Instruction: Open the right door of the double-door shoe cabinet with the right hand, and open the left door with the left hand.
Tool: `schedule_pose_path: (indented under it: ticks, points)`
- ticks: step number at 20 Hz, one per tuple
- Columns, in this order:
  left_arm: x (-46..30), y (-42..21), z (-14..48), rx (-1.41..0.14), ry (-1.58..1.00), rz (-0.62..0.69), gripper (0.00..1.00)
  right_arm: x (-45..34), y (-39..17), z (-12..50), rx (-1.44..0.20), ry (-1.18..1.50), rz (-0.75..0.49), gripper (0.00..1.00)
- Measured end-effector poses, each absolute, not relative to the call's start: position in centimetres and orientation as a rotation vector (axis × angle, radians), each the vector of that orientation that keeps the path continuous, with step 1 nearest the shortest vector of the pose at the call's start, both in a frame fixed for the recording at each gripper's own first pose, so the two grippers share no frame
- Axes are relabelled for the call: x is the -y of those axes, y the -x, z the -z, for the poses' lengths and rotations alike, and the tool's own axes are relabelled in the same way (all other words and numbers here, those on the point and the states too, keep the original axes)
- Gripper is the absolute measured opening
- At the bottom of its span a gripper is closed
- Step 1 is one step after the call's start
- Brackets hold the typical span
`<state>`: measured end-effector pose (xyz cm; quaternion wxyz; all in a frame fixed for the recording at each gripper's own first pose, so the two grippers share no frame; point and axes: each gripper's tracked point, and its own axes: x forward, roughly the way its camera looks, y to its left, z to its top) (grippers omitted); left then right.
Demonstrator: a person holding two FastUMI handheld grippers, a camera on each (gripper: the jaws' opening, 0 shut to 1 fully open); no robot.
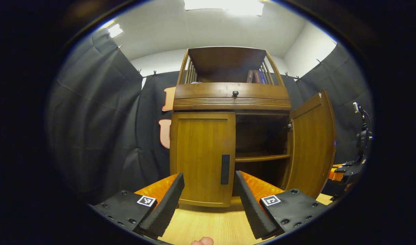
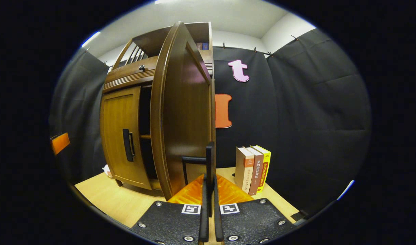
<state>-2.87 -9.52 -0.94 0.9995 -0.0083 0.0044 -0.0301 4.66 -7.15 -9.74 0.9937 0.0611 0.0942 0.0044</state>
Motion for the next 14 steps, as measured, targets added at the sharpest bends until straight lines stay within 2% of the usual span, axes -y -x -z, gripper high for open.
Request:
schedule_pose_path:
  ticks: [1,2,7,8,9,14]
  points:
    - [9.6,2.8,1.1,-0.012,0.015,0.061,0.98,7.4,-4.7,9.7,-0.181,-0.142,-0.015,0.11]
    - [9.7,2.7,1.1,-0.014,0.013,0.06,0.97,7.5,-4.7,9.6,-0.174,-0.141,-0.02,0.06]
    - [9.5,2.6,1.3,-0.011,0.011,0.048,0.98,9.2,-4.8,9.9,-0.177,-0.131,-0.089,0.06]
    - [9.5,2.5,1.3,-0.009,0.011,0.047,0.98,9.6,-4.9,10.0,-0.186,-0.127,-0.108,0.1]
    - [9.4,2.5,1.3,-0.009,0.01,0.043,0.98,9.9,-5.0,10.0,-0.193,-0.125,-0.125,0.05]
    - [8.9,2.7,2.0,-0.026,0.03,0.027,0.98,12.3,-5.5,10.3,-0.194,-0.153,-0.203,0.05]
